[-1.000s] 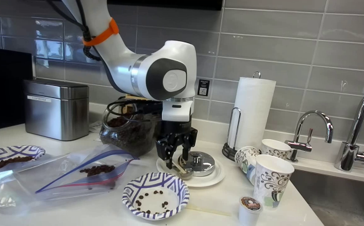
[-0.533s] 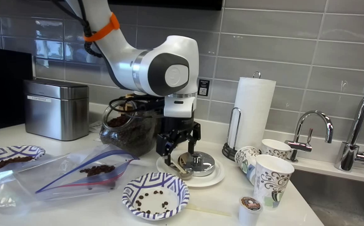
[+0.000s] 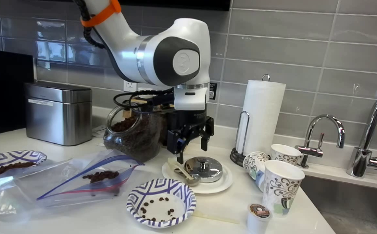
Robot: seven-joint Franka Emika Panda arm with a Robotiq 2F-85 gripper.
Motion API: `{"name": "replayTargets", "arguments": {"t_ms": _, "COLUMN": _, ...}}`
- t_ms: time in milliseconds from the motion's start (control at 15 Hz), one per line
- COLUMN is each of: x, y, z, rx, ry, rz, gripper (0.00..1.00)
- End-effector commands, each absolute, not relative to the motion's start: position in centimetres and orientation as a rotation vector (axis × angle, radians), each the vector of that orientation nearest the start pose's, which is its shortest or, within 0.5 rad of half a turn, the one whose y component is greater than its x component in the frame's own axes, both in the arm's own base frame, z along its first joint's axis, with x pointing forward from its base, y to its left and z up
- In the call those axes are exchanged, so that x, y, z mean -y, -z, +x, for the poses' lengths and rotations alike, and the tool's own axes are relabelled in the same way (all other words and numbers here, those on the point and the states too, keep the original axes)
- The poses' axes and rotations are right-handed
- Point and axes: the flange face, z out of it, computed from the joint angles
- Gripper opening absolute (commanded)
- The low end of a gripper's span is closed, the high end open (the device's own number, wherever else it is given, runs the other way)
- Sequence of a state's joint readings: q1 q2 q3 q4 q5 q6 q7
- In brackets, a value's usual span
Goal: Use the white spoon to place some contents from the glass container into the black and white bowl on the right.
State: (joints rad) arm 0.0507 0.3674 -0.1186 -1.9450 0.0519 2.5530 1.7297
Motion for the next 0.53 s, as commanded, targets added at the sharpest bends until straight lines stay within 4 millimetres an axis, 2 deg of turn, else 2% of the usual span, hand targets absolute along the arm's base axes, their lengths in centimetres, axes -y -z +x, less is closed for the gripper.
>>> {"name": "replayTargets", "arguments": {"t_ms": 0, "x": 4.9, "y": -33.0, "z": 61.8, "rx": -2.111, "ry": 0.389, "rz": -1.915, "gripper": 1.0}}
{"name": "replayTargets", "arguments": {"t_ms": 267, "x": 5.1, "y": -34.1, "z": 60.5, "rx": -1.843, "ry": 0.447, "rz": -2.084, "gripper": 1.0}}
{"name": "replayTargets", "arguments": {"t_ms": 467, "x": 4.9, "y": -35.7, "z": 60.4, "rx": -1.653, "ry": 0.406, "rz": -2.224, "gripper": 1.0}}
